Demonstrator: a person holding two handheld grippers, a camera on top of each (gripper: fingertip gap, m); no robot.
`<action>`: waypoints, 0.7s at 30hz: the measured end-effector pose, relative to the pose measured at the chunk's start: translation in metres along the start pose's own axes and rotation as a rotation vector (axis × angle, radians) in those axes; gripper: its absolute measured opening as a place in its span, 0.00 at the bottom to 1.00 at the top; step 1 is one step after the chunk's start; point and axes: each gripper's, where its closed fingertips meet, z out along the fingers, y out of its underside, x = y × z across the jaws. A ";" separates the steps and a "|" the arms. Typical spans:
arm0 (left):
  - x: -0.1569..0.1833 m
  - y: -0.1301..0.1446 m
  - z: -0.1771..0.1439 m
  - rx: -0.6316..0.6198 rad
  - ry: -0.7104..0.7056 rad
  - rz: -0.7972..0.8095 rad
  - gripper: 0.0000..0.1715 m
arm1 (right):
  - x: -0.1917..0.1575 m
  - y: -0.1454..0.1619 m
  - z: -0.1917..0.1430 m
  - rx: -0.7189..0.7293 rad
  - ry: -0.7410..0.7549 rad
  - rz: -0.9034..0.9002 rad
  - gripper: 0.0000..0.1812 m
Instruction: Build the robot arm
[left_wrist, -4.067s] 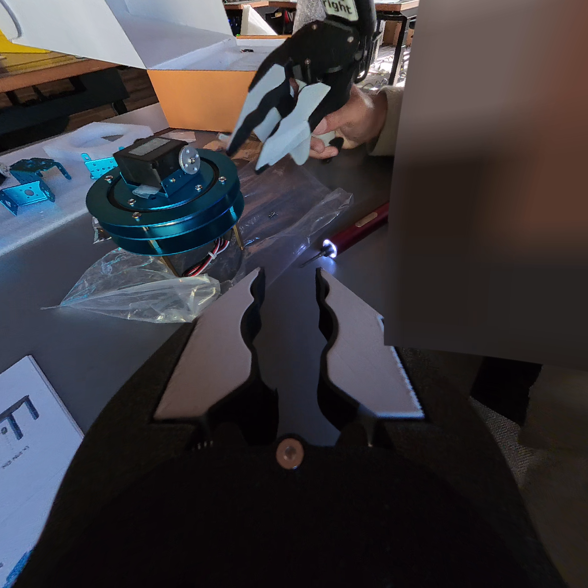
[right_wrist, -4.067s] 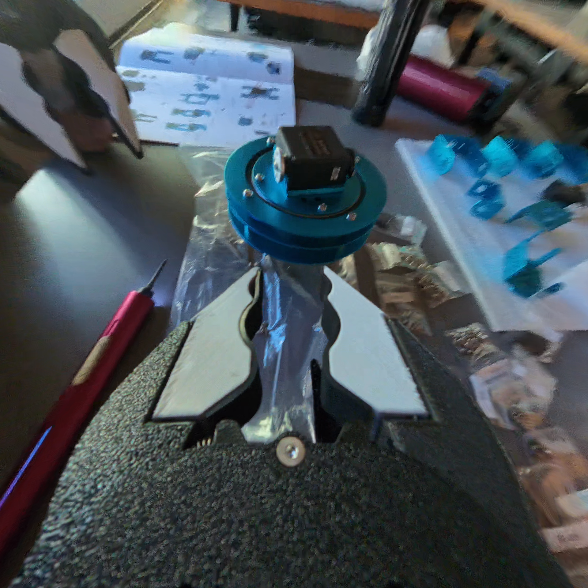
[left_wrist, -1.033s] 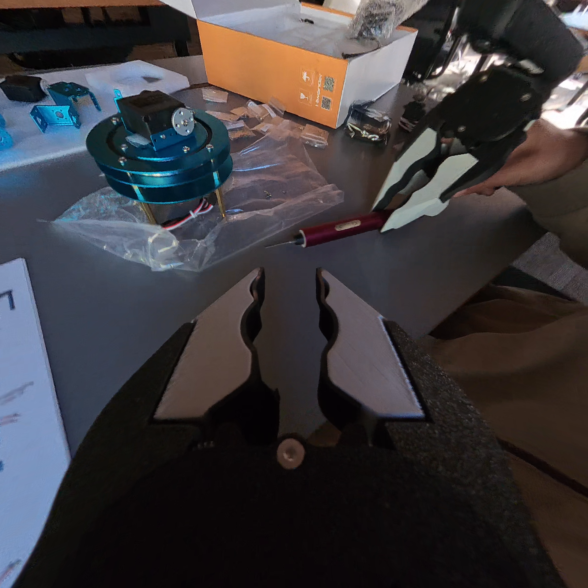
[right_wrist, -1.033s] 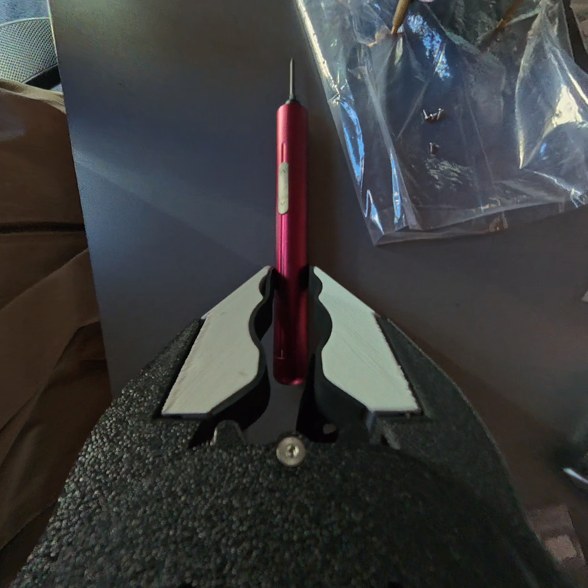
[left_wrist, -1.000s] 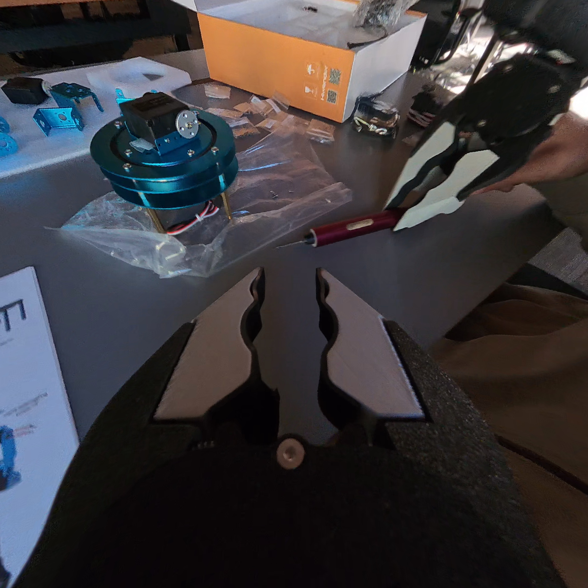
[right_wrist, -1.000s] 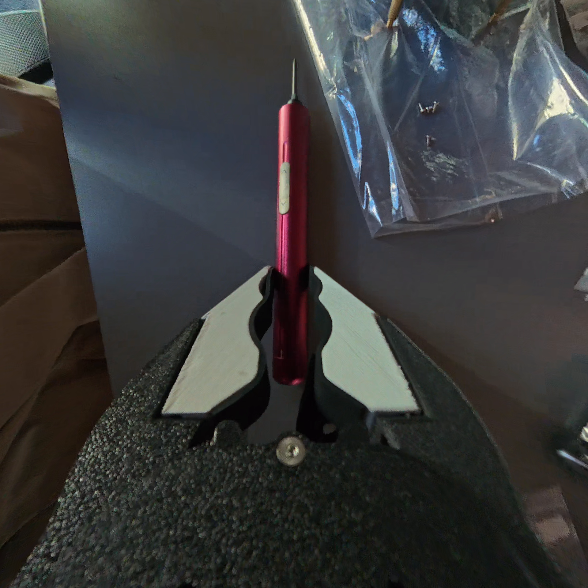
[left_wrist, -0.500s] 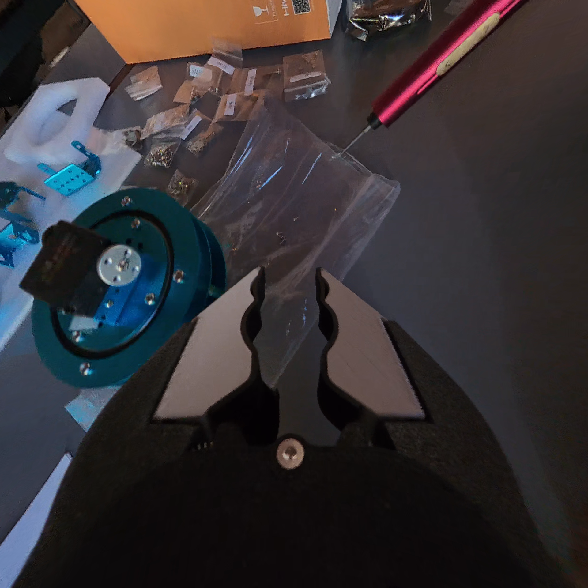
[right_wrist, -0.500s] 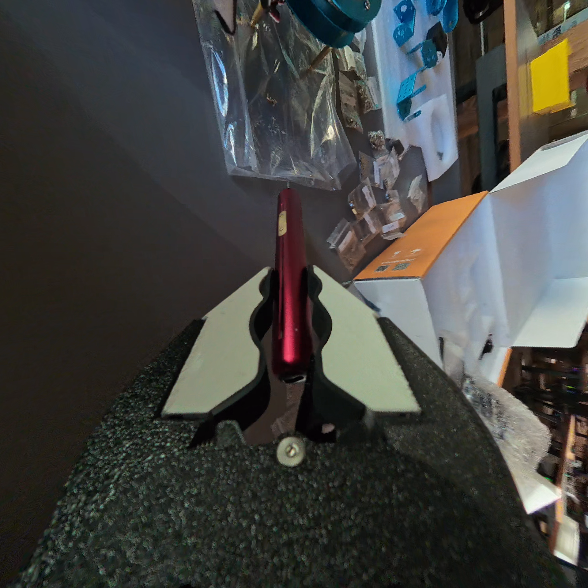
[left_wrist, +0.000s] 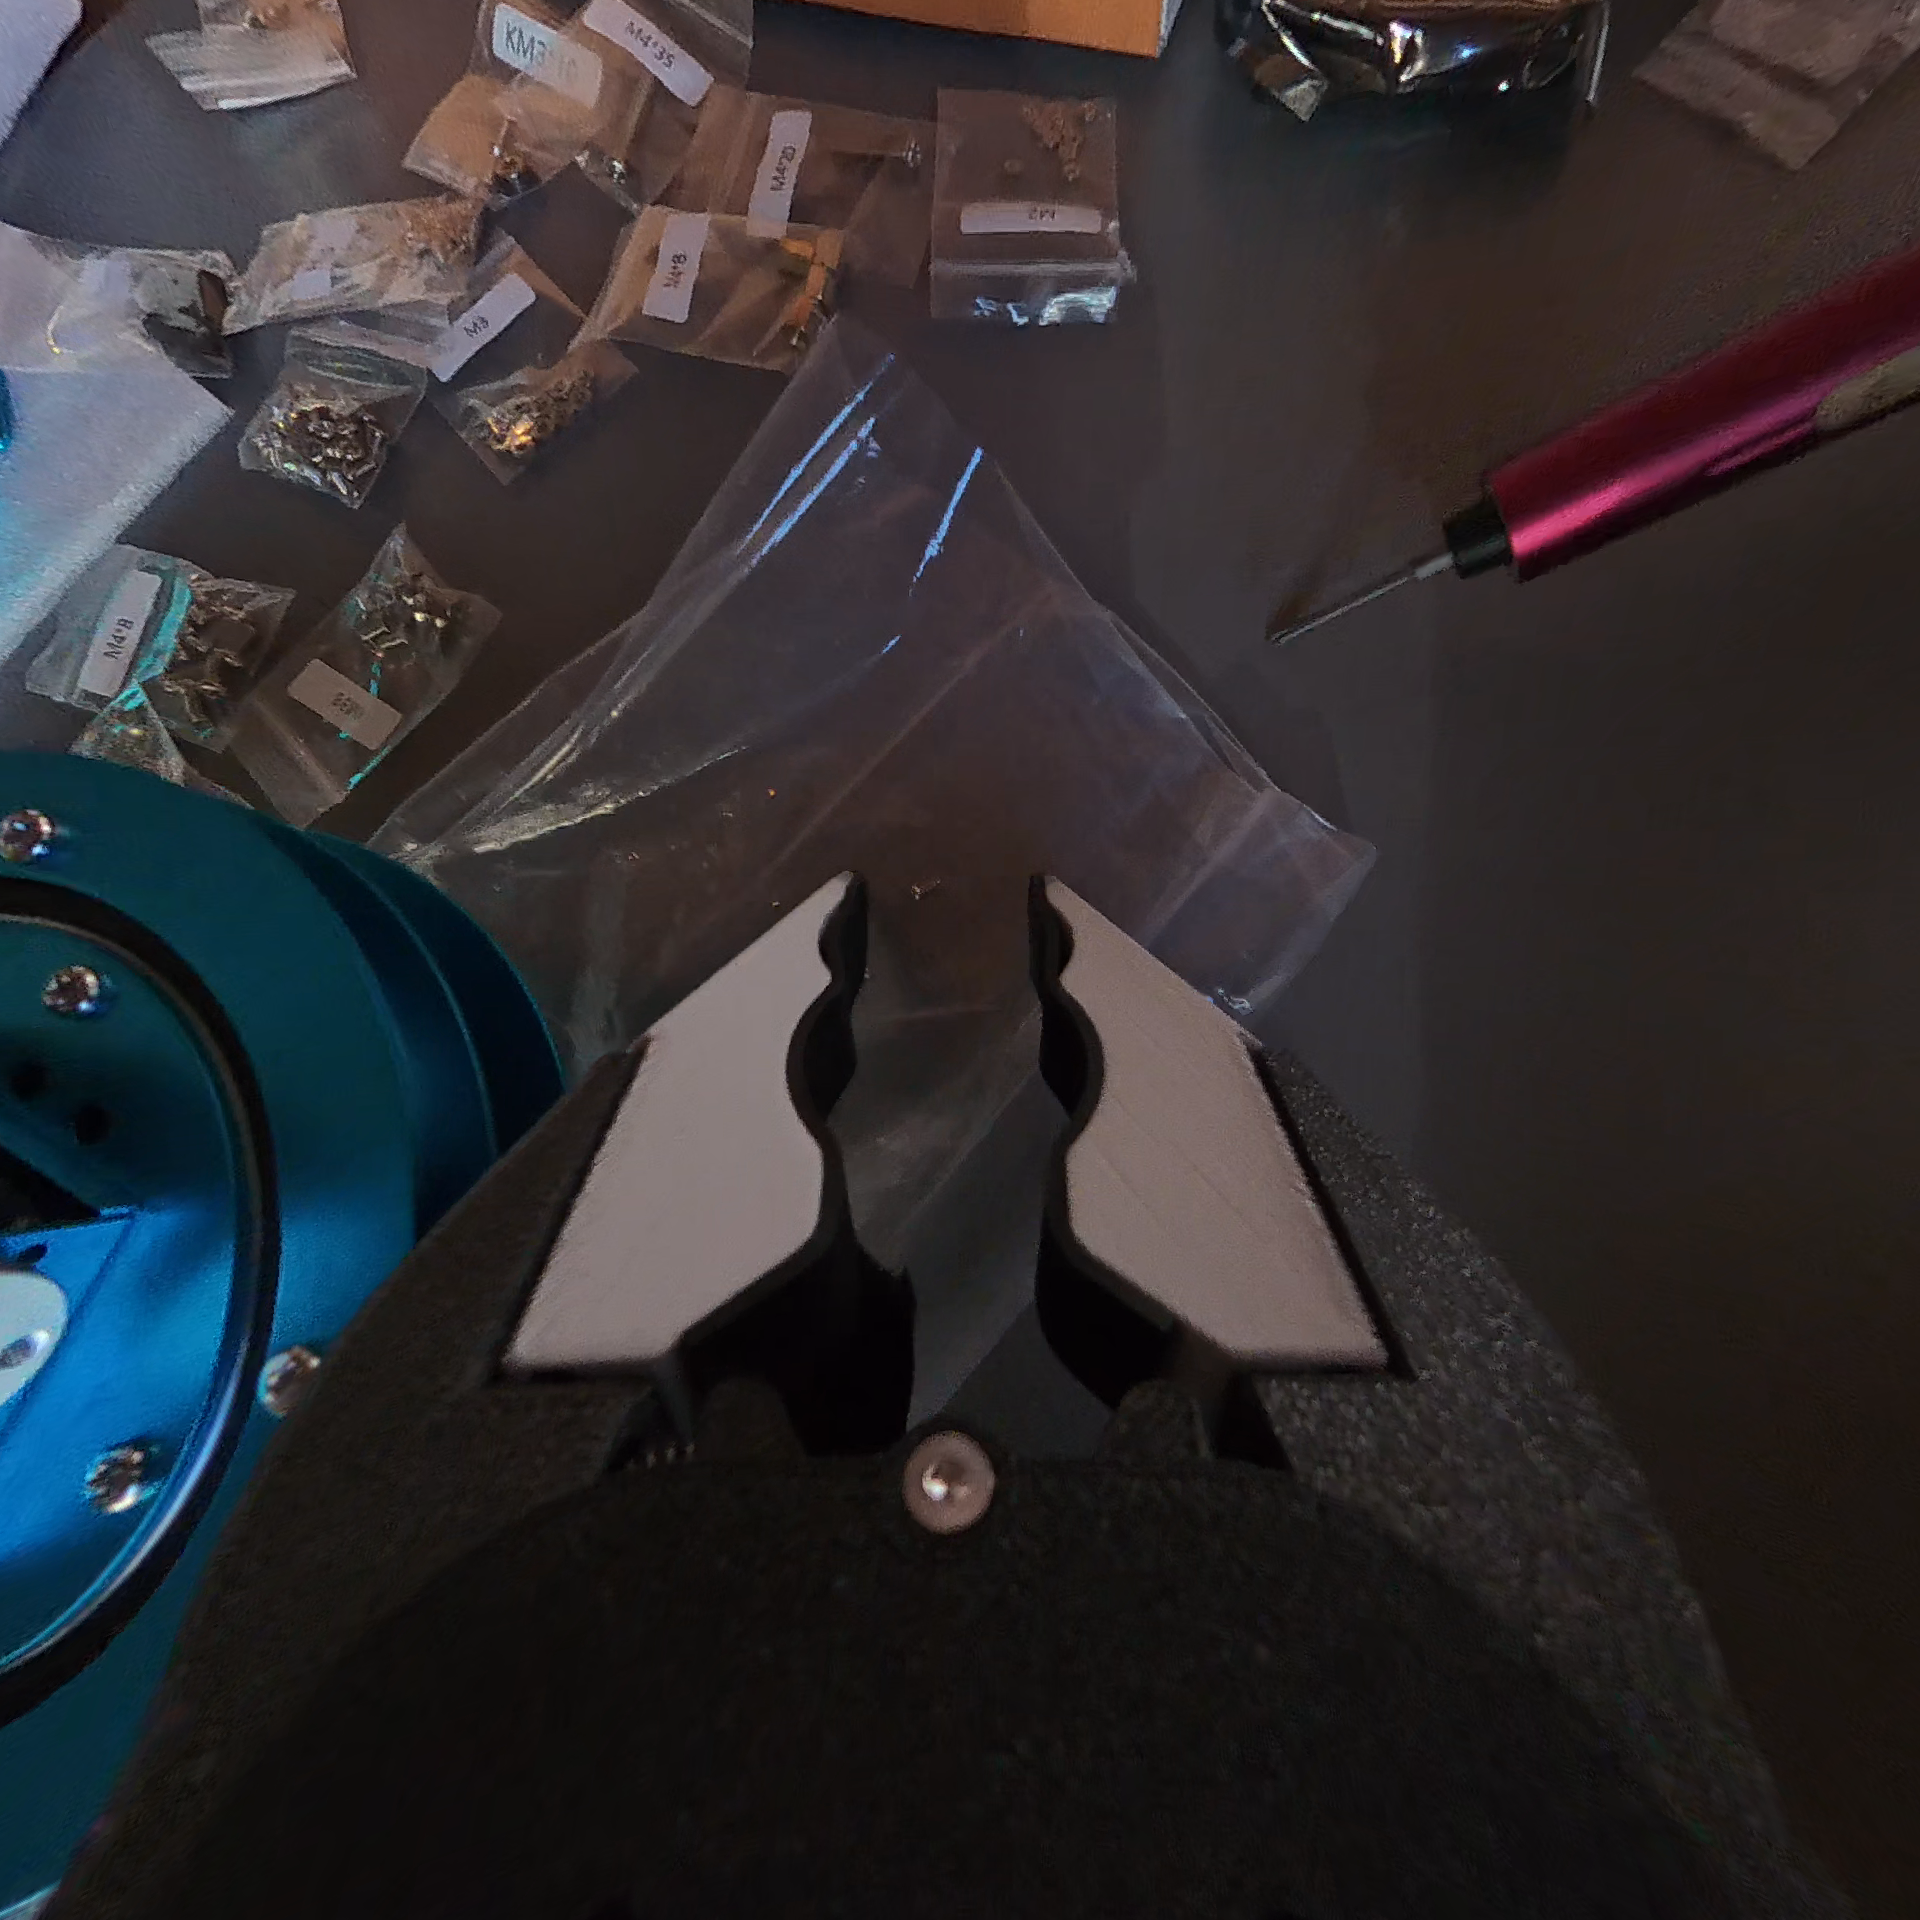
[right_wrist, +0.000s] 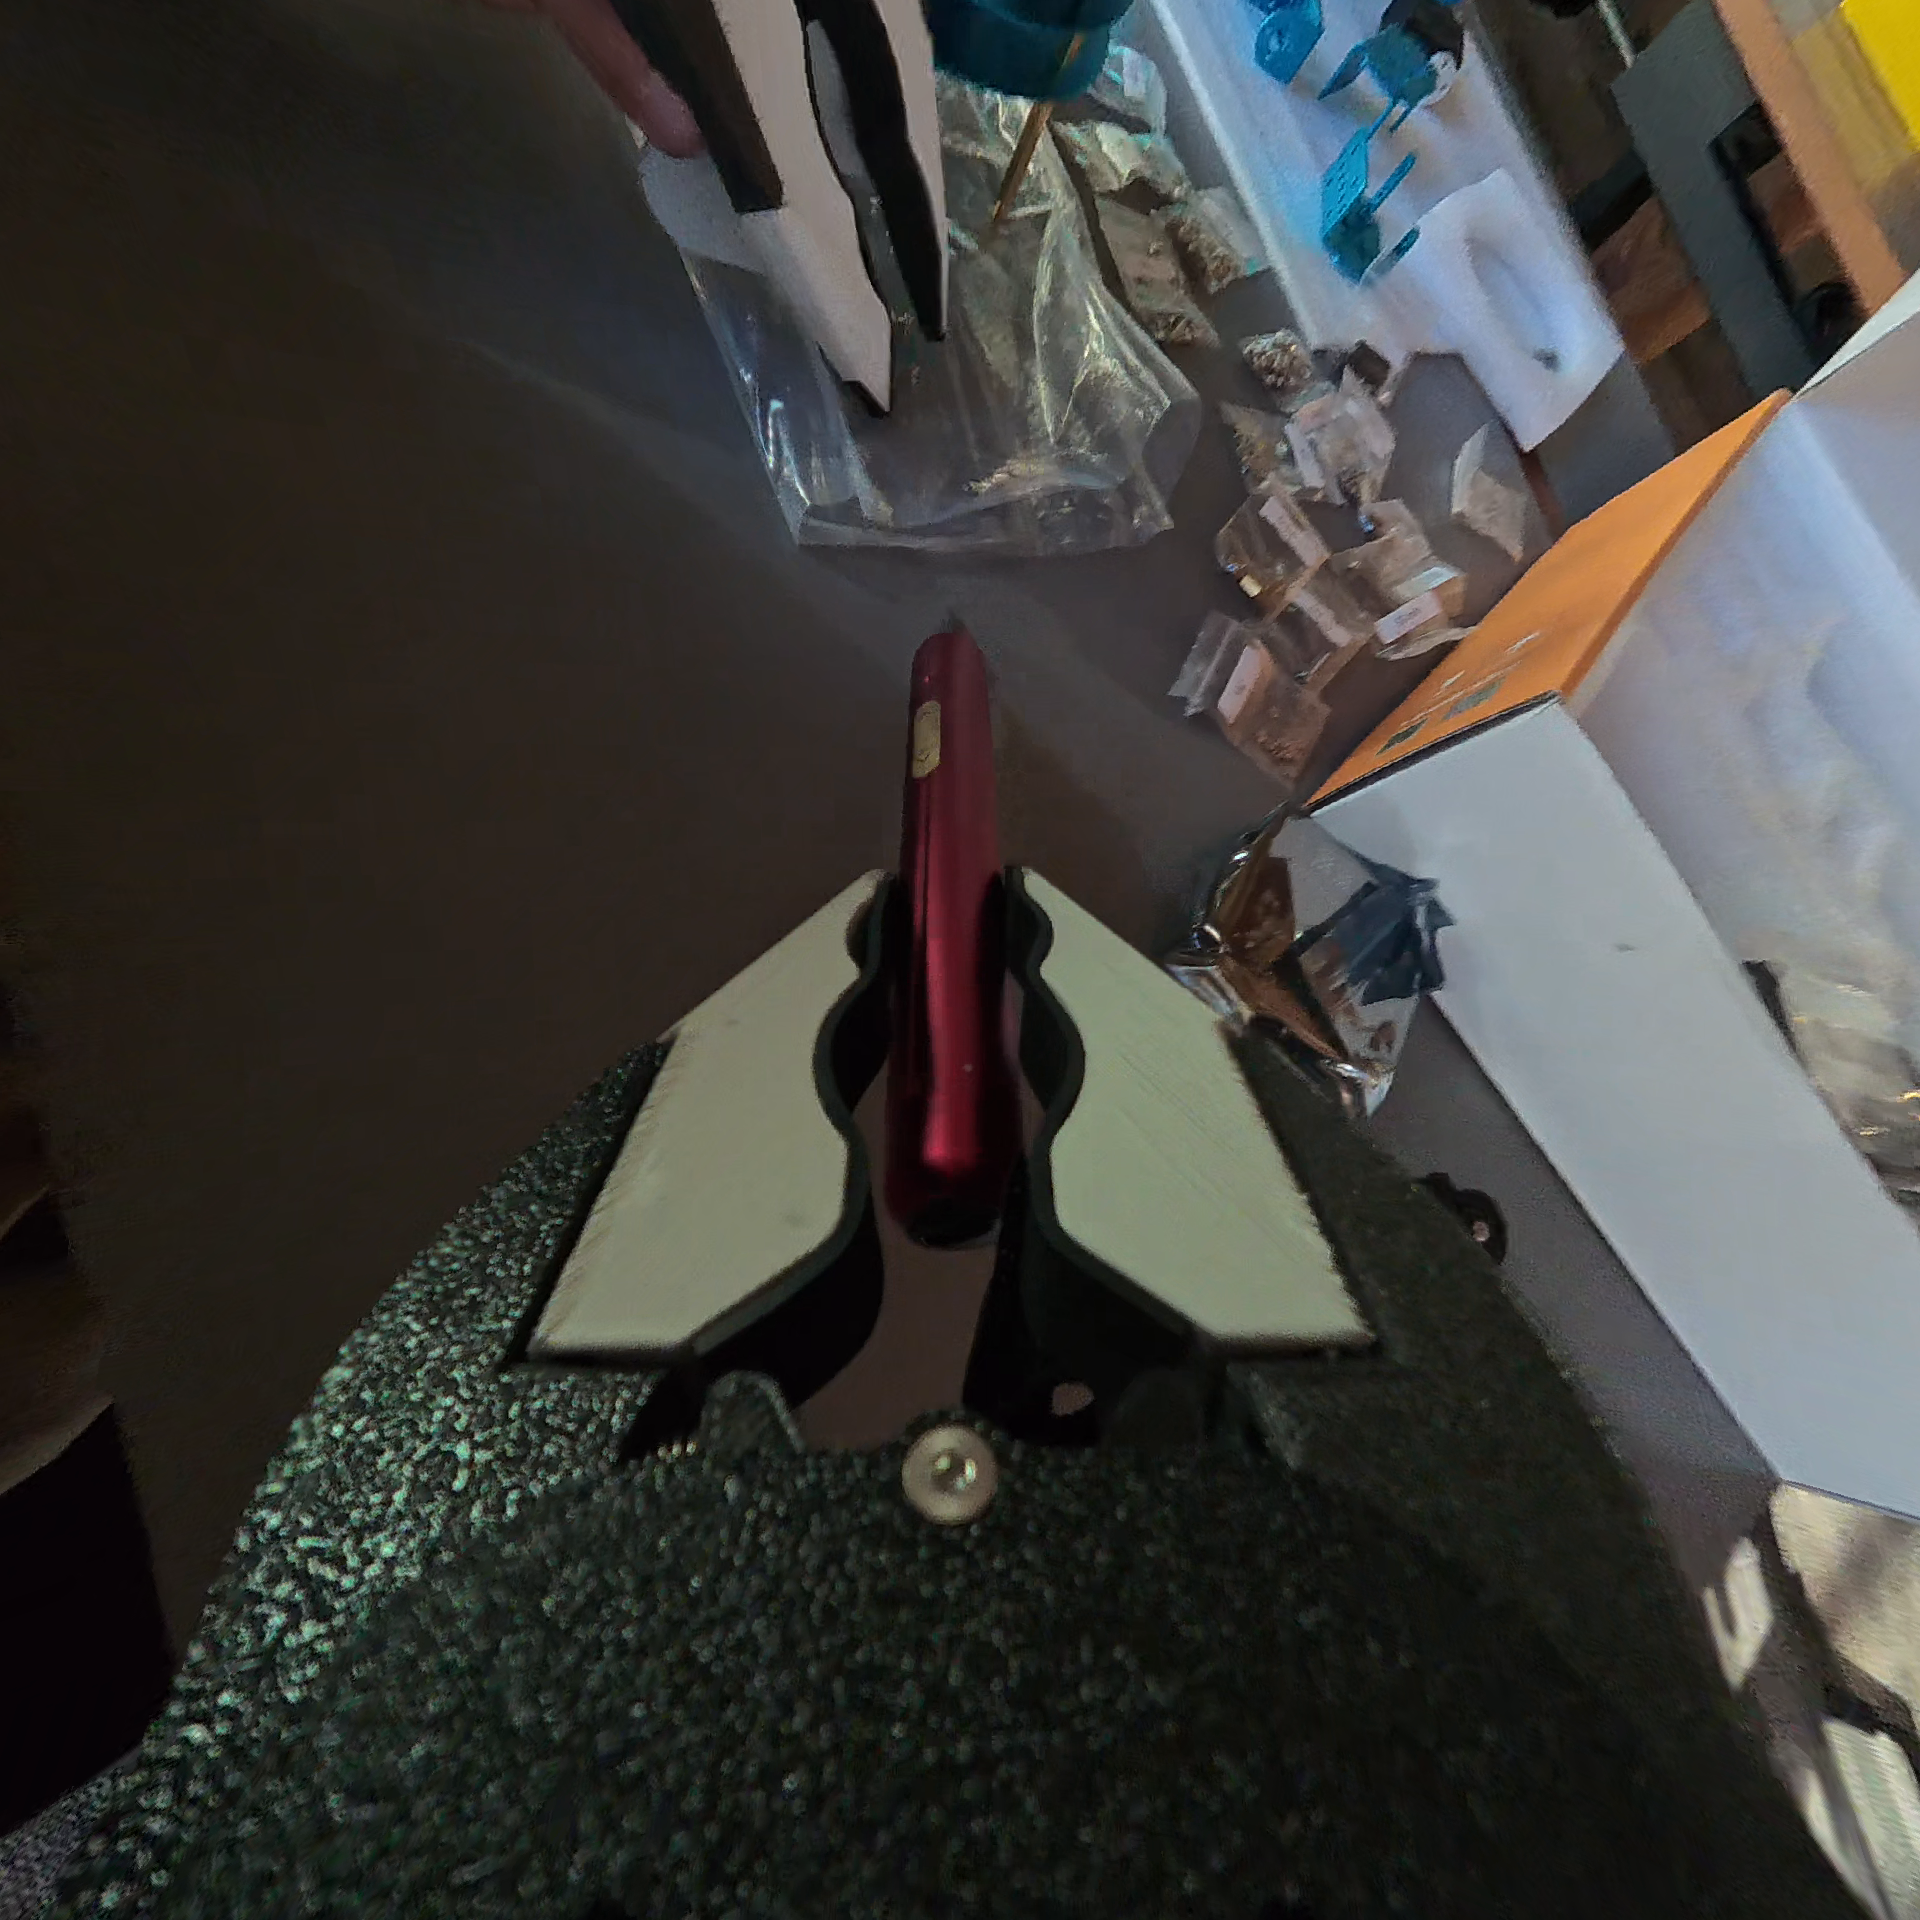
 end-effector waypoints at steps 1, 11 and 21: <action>0.000 -0.001 0.001 -0.002 -0.004 0.007 0.17 | 0.000 0.002 0.000 0.005 -0.005 0.019 0.10; 0.012 -0.002 0.003 -0.018 0.075 -0.055 0.08 | -0.029 0.033 -0.006 -0.056 -0.237 0.168 0.10; 0.018 0.001 -0.014 0.020 0.090 -0.102 0.13 | -0.031 0.049 0.007 -0.092 -0.264 0.198 0.10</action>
